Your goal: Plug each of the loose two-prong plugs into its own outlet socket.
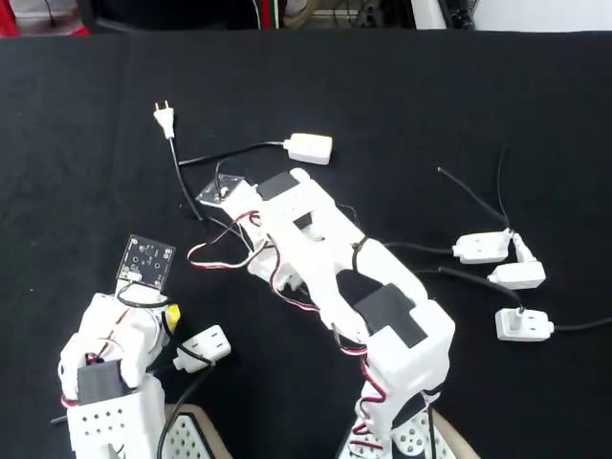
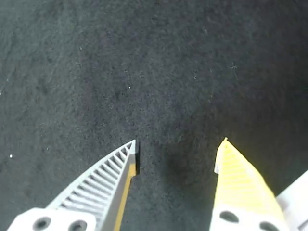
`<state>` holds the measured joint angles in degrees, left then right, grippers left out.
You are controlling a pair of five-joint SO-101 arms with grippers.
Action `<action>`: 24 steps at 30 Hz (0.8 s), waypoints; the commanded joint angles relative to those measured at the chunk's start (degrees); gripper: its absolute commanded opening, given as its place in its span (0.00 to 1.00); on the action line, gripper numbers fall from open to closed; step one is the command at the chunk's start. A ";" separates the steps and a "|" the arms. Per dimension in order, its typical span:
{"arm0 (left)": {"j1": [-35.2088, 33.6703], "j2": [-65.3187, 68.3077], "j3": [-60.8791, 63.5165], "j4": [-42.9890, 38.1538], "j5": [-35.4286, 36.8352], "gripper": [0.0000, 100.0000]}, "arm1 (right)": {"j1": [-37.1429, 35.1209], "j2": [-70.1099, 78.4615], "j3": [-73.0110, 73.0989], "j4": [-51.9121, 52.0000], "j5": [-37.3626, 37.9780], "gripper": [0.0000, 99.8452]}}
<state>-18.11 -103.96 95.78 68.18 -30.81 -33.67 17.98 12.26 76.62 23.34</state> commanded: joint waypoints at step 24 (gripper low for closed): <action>-0.13 -0.44 -0.31 0.44 -2.99 0.27 | 1.58 29.05 -33.98 20.22 -0.35 0.04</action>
<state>-18.11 -103.96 95.78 68.18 -33.45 -32.79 44.44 -19.03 96.04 23.43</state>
